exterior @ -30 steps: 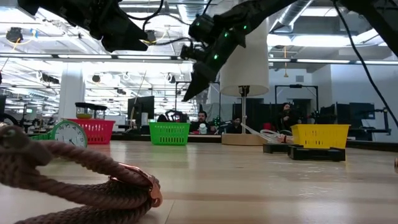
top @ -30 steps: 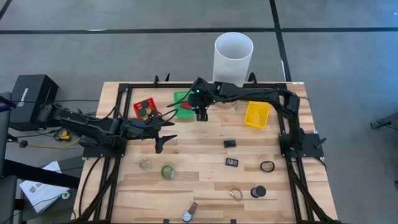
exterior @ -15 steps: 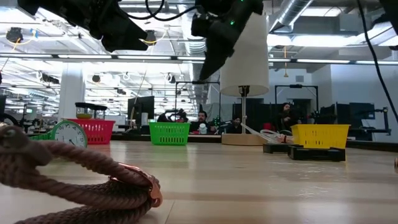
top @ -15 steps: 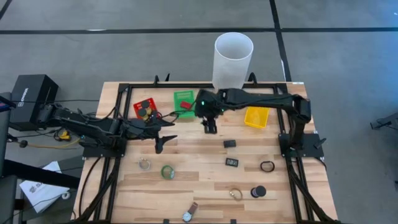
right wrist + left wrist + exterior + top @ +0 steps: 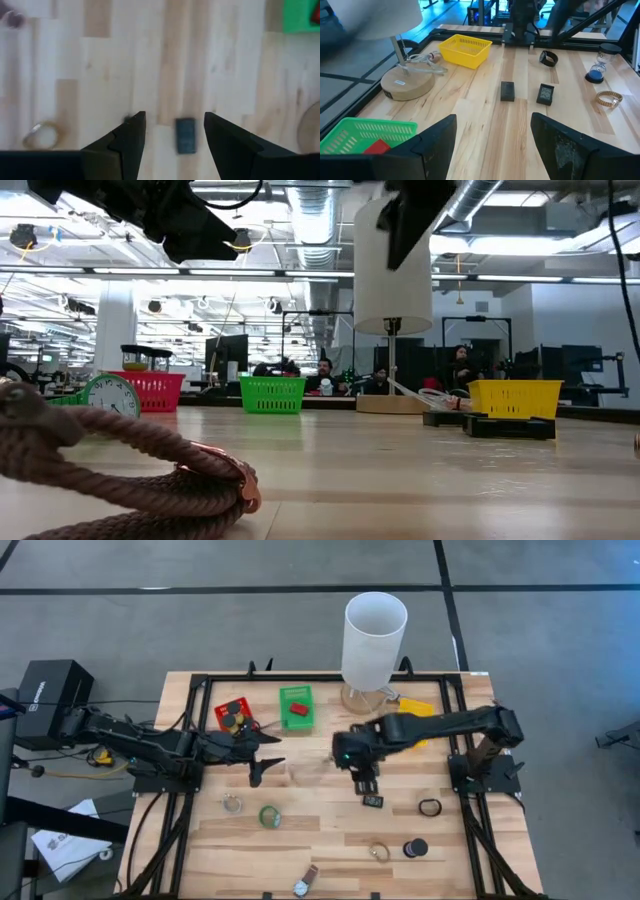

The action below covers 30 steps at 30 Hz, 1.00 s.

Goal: Pick & Place Office items
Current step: Put the black wrist watch into the yellow bin

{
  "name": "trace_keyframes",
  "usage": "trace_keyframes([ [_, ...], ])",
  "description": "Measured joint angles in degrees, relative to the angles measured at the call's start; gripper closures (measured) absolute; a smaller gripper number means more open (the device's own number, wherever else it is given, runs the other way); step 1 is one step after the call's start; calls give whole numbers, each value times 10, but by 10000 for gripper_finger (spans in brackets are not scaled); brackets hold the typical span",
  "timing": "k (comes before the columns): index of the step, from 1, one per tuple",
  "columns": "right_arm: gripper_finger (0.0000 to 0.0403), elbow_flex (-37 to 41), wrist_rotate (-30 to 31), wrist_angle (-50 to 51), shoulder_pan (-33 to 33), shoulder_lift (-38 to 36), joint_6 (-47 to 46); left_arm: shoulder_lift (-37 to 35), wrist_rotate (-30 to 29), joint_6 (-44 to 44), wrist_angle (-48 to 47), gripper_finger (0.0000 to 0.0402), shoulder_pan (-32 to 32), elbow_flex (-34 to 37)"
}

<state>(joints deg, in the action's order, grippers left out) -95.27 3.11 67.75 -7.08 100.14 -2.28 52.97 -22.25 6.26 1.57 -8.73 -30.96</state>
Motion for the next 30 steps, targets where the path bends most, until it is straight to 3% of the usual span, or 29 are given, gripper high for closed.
trace_keyframes([
  [4, 210, 32, 0, -7, -43, -38, -40, 0, -1, 0, 0, 152, 0, 0],
  [11, 210, 165, 30, -20, -100, -133, -188, 0, 0, 0, 0, 152, 0, 0],
  [21, 210, 345, 44, -21, -166, -283, -525, 0, 0, 0, 11, 152, 0, 0],
  [26, 210, 401, 43, -16, -214, -301, -661, 0, 0, 0, 14, 152, 0, 0],
  [30, 210, 425, 34, -21, -245, -277, -713, 0, 0, 0, 15, 152, 0, 0],
])
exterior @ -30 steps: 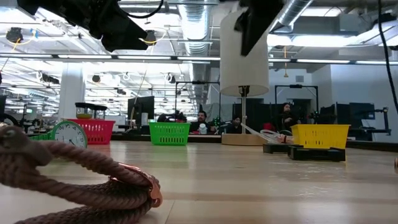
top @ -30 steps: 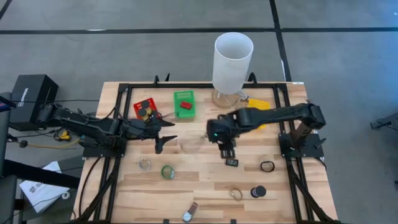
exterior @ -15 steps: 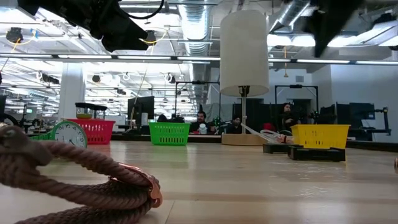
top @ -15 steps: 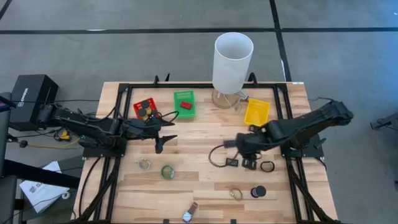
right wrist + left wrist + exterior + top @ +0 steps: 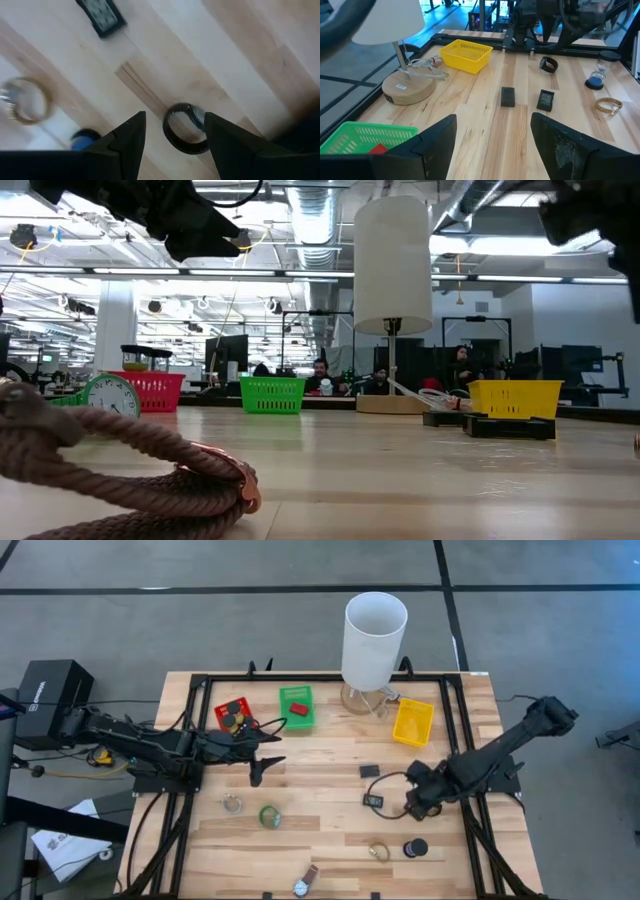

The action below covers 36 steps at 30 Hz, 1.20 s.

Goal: Pick & Place Office items
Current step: Put the black wrist watch into the yellow bin

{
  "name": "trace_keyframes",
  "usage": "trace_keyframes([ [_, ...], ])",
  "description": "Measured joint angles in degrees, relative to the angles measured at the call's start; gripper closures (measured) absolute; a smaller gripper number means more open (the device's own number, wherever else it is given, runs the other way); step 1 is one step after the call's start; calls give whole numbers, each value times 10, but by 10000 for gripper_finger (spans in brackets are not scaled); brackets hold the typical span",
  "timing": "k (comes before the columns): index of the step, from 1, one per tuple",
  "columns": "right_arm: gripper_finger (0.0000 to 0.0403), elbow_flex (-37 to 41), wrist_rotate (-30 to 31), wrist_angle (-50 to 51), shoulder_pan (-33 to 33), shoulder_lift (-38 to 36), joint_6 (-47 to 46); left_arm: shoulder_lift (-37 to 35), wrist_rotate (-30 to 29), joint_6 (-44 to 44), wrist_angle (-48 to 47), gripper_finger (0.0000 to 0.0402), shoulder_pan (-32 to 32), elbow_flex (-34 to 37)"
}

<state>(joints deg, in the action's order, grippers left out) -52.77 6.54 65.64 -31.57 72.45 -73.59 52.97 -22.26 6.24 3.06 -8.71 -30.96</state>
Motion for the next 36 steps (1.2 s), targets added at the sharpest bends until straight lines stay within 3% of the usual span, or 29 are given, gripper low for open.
trace_keyframes([
  [14, 210, 7, -17, -45, -52, 126, -34, 0, 0, -31, 16, 152, 2, 0],
  [23, 210, 107, -24, -142, -54, 77, -34, 0, 0, -26, 48, 152, 2, 0],
  [36, 210, 109, -66, -148, -82, 55, -74, 0, 0, -24, 72, 152, 2, 0],
])
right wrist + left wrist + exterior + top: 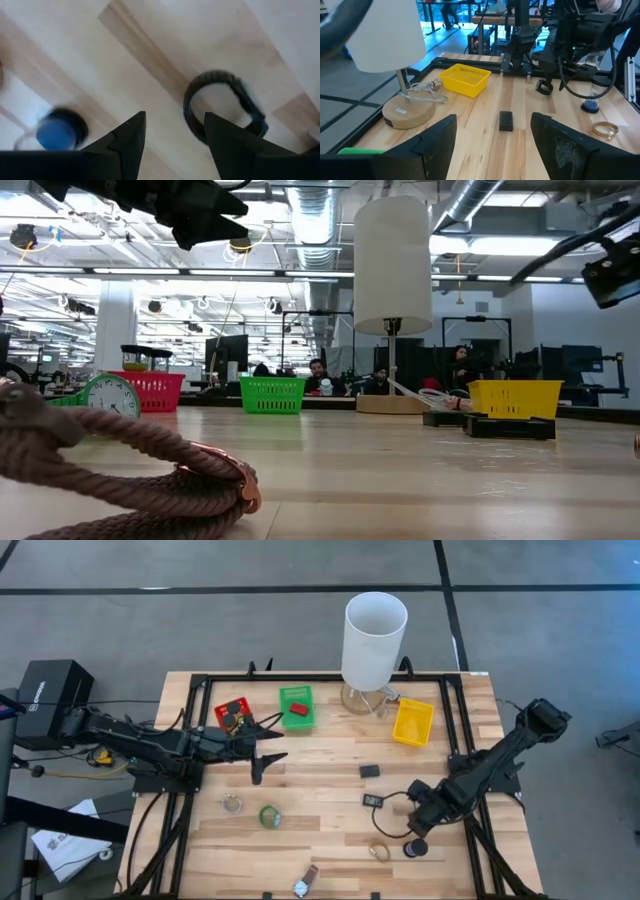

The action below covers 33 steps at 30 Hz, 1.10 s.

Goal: Pick & Place Office items
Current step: Put the black wrist watch into the yellow bin

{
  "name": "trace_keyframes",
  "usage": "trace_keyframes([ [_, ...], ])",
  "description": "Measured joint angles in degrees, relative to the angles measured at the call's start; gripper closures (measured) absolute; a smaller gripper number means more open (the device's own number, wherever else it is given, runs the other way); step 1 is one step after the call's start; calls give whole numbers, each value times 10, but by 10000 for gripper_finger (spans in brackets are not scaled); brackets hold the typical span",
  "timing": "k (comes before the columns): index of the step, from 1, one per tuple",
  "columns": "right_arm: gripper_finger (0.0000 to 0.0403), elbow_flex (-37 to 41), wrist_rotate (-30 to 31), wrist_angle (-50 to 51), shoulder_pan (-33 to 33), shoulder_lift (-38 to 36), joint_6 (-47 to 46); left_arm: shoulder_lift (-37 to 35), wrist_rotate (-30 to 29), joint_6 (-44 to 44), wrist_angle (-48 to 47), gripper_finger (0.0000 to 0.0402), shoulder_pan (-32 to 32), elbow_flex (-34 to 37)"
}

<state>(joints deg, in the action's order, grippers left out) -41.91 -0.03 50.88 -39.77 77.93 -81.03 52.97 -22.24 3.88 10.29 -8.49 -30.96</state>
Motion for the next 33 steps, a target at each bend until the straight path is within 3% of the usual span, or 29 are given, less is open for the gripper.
trace_keyframes([
  [11, 210, -24, -30, 51, -21, 0, -11, 0, 0, 11, 3, 152, -1, 0],
  [18, 210, -78, -4, 85, -35, 0, -15, 0, 0, 11, 3, 152, -1, 0],
  [33, 210, -60, 4, 85, -70, 7, -70, 0, 0, 11, 3, 152, -1, 0],
])
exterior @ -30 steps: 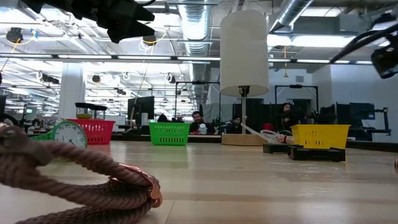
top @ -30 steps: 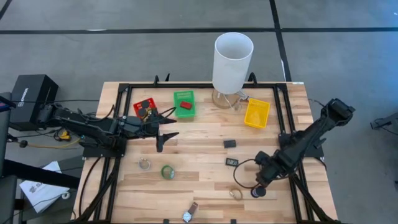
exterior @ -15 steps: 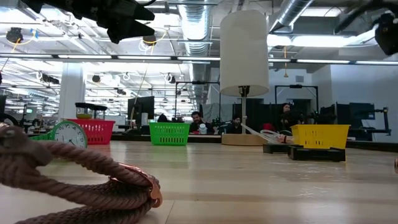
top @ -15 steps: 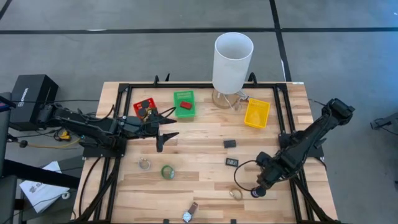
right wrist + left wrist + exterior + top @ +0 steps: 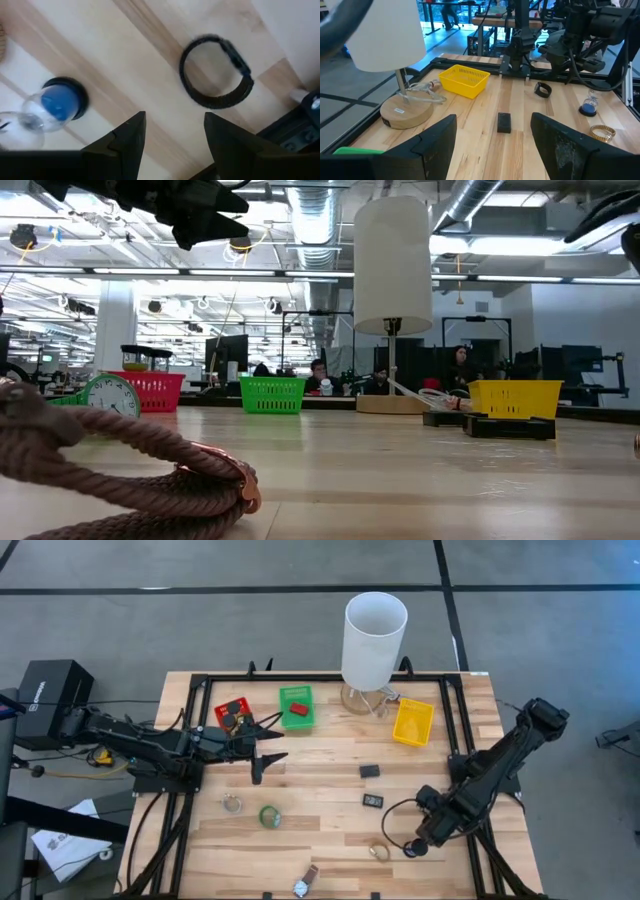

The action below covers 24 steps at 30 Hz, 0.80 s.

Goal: Pick & Place Office items
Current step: Put the black wrist watch into the yellow bin

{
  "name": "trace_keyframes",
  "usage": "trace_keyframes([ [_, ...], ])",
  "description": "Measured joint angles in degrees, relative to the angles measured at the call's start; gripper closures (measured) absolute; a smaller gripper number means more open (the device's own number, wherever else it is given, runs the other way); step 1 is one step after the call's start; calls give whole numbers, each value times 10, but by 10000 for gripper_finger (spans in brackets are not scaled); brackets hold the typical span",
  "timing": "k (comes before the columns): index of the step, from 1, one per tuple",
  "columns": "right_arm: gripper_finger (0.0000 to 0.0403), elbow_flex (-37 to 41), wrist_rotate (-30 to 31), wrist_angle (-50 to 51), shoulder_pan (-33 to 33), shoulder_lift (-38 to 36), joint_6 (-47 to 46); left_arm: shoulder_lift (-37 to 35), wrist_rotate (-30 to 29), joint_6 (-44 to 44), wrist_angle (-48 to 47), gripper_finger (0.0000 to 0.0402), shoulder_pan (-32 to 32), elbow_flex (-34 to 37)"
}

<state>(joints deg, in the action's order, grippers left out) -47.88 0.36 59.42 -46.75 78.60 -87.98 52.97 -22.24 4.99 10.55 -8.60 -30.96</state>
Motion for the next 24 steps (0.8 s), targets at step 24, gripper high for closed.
trace_keyframes([
  [24, 210, 0, 42, 17, 36, 65, 100, 0, 0, 0, 9, 152, 0, 0],
])
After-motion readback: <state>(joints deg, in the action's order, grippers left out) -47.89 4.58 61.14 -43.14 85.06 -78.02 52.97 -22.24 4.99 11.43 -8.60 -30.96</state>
